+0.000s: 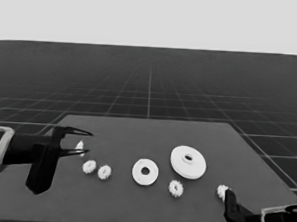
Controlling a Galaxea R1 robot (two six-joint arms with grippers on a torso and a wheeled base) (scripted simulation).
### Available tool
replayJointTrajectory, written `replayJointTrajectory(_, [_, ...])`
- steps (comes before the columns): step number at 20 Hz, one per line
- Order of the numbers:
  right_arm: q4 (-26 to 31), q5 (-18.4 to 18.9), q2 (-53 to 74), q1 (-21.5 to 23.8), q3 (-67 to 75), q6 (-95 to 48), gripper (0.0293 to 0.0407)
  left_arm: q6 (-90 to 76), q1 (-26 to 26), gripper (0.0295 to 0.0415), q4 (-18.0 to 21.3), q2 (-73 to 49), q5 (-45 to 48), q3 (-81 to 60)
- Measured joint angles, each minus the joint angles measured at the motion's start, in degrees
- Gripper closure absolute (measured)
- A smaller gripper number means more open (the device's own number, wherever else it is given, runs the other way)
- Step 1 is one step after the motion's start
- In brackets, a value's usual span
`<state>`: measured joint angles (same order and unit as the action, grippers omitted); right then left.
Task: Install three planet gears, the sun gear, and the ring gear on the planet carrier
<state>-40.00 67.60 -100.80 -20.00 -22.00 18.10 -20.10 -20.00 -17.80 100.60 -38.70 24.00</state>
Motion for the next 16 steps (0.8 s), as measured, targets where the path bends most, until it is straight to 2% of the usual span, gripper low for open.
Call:
replayJointTrajectory(1, [4.33, -1.33, -0.78, -3.10, 3.03, -0.19, 0.0407, 0.15, 4.05, 0.0415, 4.20, -0.16, -2.82, -4.08])
replayJointTrajectory(2, [2.55, -0.77, -0.46, -1.93, 1.69, -0.11, 0.0392, 0.09, 2.56, 0.0414, 2.50, -0.10, -1.69, -2.45])
replayJointTrajectory(3, [1.51, -0.45, -0.26, -1.25, 0.90, -0.07, 0.0363, 0.05, 1.65, 0.0396, 1.48, -0.08, -1.02, -1.44])
replayJointTrajectory(4, [0.89, -0.25, -0.15, -0.86, 0.45, -0.04, 0.0332, 0.03, 1.12, 0.0364, 0.88, -0.06, -0.62, -0.85])
replayJointTrajectory(5, [0.53, -0.14, -0.08, -0.63, 0.19, -0.02, 0.0320, 27.83, 13.75, 0.0328, -26.40, 5.93, -20.99, 5.15])
replayJointTrajectory(6, [0.32, -0.08, -0.05, -0.50, 0.04, -0.01, 0.0317, 55.16, 17.53, 0.0307, -23.51, 16.27, -41.44, 14.38])
replayJointTrajectory(7, [0.20, -0.04, -0.02, -0.43, -0.04, -0.01, 0.0316, 68.18, 18.05, 0.0310, -11.30, 23.19, -46.50, 25.89])
replayJointTrajectory(8, [0.13, -0.02, -0.01, -0.38, -0.09, 0.00, 0.0315, 73.34, 18.46, 0.0317, -2.91, 26.96, -46.33, 35.45])
replayJointTrajectory(9, [0.09, 0.00, -0.01, -0.36, -0.12, 0.00, 0.0315, 75.14, 18.82, 0.0322, 2.23, 29.28, -45.83, 42.25])
replayJointTrajectory(10, [0.06, 0.00, 0.00, -0.34, -0.14, 0.00, 0.0315, 75.67, 19.09, 0.0324, 5.33, 30.80, -45.59, 46.83])
replayJointTrajectory(12, [0.04, 0.01, 0.00, -0.33, -0.15, 0.00, 0.0315, 75.66, 19.35, 0.0326, 8.28, 32.46, -45.48, 51.77])
replayJointTrajectory(14, [0.03, 0.01, 0.00, -0.32, -0.16, 0.00, 0.0315, 75.47, 19.45, 0.0326, 9.33, 33.14, -45.49, 53.75])
replayJointTrajectory(15, [0.03, 0.01, 0.00, -0.32, -0.16, 0.00, 0.0315, 74.69, 23.96, 0.0326, 5.58, 34.23, -42.61, 56.30])
replayJointTrajectory(16, [0.03, 0.01, 0.00, -0.32, -0.16, 0.00, 0.0315, 74.00, 27.12, 0.0326, 3.57, 35.23, -40.76, 58.54])
